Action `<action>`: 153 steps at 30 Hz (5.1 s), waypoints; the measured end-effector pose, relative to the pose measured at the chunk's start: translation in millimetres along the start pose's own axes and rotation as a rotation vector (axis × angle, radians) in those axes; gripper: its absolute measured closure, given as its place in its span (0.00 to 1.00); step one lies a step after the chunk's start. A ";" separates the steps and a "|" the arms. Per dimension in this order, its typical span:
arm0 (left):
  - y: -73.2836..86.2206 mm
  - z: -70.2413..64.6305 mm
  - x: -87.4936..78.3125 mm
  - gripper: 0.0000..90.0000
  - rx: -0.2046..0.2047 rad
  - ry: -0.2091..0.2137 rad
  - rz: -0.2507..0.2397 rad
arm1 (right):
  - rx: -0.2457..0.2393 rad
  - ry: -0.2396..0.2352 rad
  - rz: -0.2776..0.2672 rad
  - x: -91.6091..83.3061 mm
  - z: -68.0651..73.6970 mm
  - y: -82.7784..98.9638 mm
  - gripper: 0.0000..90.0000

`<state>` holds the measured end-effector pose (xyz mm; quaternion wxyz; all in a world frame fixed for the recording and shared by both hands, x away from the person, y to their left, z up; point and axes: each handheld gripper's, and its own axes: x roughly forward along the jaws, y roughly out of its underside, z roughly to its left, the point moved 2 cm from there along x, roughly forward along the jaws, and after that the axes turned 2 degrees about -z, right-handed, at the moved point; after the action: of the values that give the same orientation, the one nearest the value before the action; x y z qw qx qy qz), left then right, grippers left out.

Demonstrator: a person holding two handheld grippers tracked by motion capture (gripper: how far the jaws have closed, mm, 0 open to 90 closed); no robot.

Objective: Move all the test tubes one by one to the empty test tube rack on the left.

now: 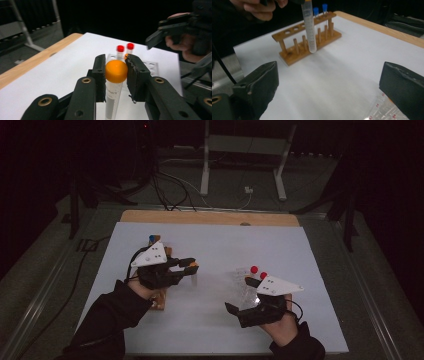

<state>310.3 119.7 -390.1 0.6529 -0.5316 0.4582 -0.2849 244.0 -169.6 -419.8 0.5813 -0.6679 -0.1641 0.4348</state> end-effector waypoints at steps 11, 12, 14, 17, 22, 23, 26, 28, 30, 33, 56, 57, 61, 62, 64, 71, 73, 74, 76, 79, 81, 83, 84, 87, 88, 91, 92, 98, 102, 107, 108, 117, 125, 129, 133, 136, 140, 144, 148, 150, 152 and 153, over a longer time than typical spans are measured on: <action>-0.9 25.8 -26.5 0.80 -0.025 -0.110 -0.014 | -0.014 -0.011 -0.014 -3.0 0.5 -1.7 0.00; -0.5 28.5 -28.9 0.80 -0.027 -0.120 -0.014 | -0.012 -0.017 -0.015 -3.3 0.4 -1.9 0.00; 0.5 34.1 -33.9 0.80 -0.033 -0.142 -0.016 | -0.016 -0.009 -0.019 -4.2 0.2 -2.1 0.00; 1.1 42.1 -41.0 0.80 -0.045 -0.172 -0.021 | -0.015 -0.007 -0.023 -5.0 -0.4 -2.5 0.00; 0.5 53.7 -50.8 0.80 -0.050 -0.218 -0.027 | -0.009 -0.013 -0.027 -5.3 -1.5 -2.4 0.00; 0.5 55.8 -52.7 0.80 -0.052 -0.226 -0.029 | -0.007 -0.012 -0.027 -5.3 -1.9 -2.3 0.00; 0.7 60.9 -57.4 0.80 -0.054 -0.247 -0.032 | -0.006 -0.015 -0.027 -5.5 -2.4 -2.2 0.00; 2.0 67.8 -62.5 0.80 -0.066 -0.273 -0.038 | -0.006 -0.018 -0.027 -5.5 -2.5 -2.2 0.00; 4.1 72.7 -65.2 0.80 -0.073 -0.290 -0.036 | -0.004 -0.022 -0.028 -5.6 -2.5 -2.3 0.00; 8.6 79.2 -66.8 0.80 -0.083 -0.312 -0.031 | -0.004 -0.022 -0.027 -5.8 -2.5 -2.3 0.00; 50.7 106.3 -65.9 0.80 -0.174 -0.396 -0.005 | -0.002 -0.025 -0.030 -6.3 -2.7 -1.3 0.00; 52.6 106.5 -65.0 0.80 -0.175 -0.399 -0.002 | -0.003 -0.024 -0.030 -6.2 -2.8 -1.2 0.00; 59.6 106.3 -61.7 0.80 -0.186 -0.395 0.003 | -0.003 -0.026 -0.029 -6.3 -2.6 -1.0 0.00; 61.5 106.0 -60.6 0.80 -0.189 -0.389 0.007 | -0.003 -0.026 -0.030 -6.4 -2.7 -1.0 0.00; 63.3 105.7 -59.6 0.80 -0.188 -0.390 0.012 | -0.003 -0.025 -0.030 -6.6 -3.0 -0.9 0.00; 74.4 104.8 -54.3 0.80 -0.197 -0.389 0.032 | -0.004 -0.026 -0.027 -6.7 -3.0 -0.5 0.00; 76.7 104.7 -53.4 0.80 -0.197 -0.386 0.037 | -0.003 -0.027 -0.028 -6.9 -3.1 -0.6 0.00; 78.4 104.4 -52.4 0.80 -0.200 -0.385 0.044 | -0.002 -0.027 -0.028 -6.9 -3.1 -0.7 0.00; 79.1 104.3 -51.9 0.80 -0.198 -0.386 0.050 | -0.001 -0.030 -0.028 -7.1 -2.8 -0.9 0.00; 80.9 103.8 -49.6 0.80 -0.189 -0.390 0.068 | -0.001 -0.031 -0.029 -7.2 -2.3 -1.2 0.00; 82.7 102.6 -46.3 0.80 -0.180 -0.390 0.088 | -0.005 -0.032 -0.029 -7.5 -2.0 -1.4 0.00; 83.9 102.9 -45.1 0.80 -0.181 -0.389 0.094 | -0.004 -0.032 -0.030 -7.8 -2.3 -1.5 0.00; 83.9 102.9 -45.1 0.80 -0.181 -0.389 0.094 | -0.004 -0.031 -0.029 -7.8 -2.4 -1.6 0.00; 86.1 103.3 -44.3 0.80 -0.181 -0.392 0.098 | -0.004 -0.032 -0.031 -8.2 -2.3 -1.7 0.00; 88.1 102.9 -43.8 0.80 -0.183 -0.390 0.095 | -0.005 -0.031 -0.031 -8.4 -2.0 -1.8 0.00; 88.8 103.3 -44.9 0.80 -0.188 -0.392 0.092 | -0.004 -0.032 -0.031 -8.4 -2.4 -1.8 0.00; 89.1 103.3 -45.1 0.80 -0.192 -0.390 0.089 | -0.003 -0.032 -0.030 -8.3 -2.5 -1.8 0.00; 89.5 102.8 -44.7 0.79 -0.184 -0.383 0.112 | -0.005 -0.032 -0.033 -8.9 -2.4 -2.6 0.00; 88.6 104.0 -45.2 0.79 -0.187 -0.381 0.120 | -0.005 -0.030 -0.034 -9.5 -2.4 -3.1 0.00; 85.6 102.2 -48.0 0.71 -0.188 -0.345 0.114 | 0.000 -0.033 -0.040 -11.0 -3.3 -4.2 0.00; 80.7 98.3 -52.1 0.66 -0.175 -0.335 0.089 | -0.002 -0.029 -0.045 -12.7 -3.9 -5.7 0.00; 61.3 67.0 -60.2 0.17 -0.122 -0.256 0.049 | 0.019 0.037 -0.088 -29.8 -25.3 -17.1 0.00; 55.6 38.3 -57.2 0.02 -0.103 -0.166 0.035 | 0.057 0.079 -0.053 -30.7 -42.6 -11.0 0.00; 53.8 31.4 -57.8 0.02 -0.096 -0.149 0.016 | 0.083 0.090 -0.001 -24.4 -47.4 3.9 0.07; 53.2 29.2 -59.0 0.02 -0.098 -0.143 0.009 | 0.106 0.109 0.048 -17.0 -52.1 20.1 0.15; 53.6 27.9 -60.4 0.02 -0.100 -0.137 0.005 | 0.109 0.114 0.101 -8.4 -55.2 34.1 0.33; 53.5 27.9 -61.2 0.02 -0.099 -0.140 0.005 | 0.099 0.130 0.144 -0.6 -56.7 39.7 0.49; 53.0 27.2 -61.7 0.02 -0.100 -0.141 0.000 | 0.090 0.168 0.176 7.0 -59.2 41.7 0.61; 53.1 27.7 -61.8 0.02 -0.103 -0.141 -0.002 | 0.083 0.190 0.192 11.5 -61.2 42.3 0.67; 53.2 27.5 -61.6 0.02 -0.103 -0.138 0.000 | 0.072 0.198 0.208 14.8 -62.0 42.7 0.70; 53.3 27.3 -61.2 0.02 -0.100 -0.142 0.006 | 0.068 0.218 0.228 20.2 -62.6 43.3 0.73; 53.4 27.3 -61.0 0.02 -0.099 -0.138 0.008 | 0.068 0.218 0.228 20.2 -62.6 43.3 0.73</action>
<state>303.4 198.5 -422.7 0.6569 -0.5797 0.4277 -0.2222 291.4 -206.3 -470.9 0.5647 -0.7053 -0.0084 0.4285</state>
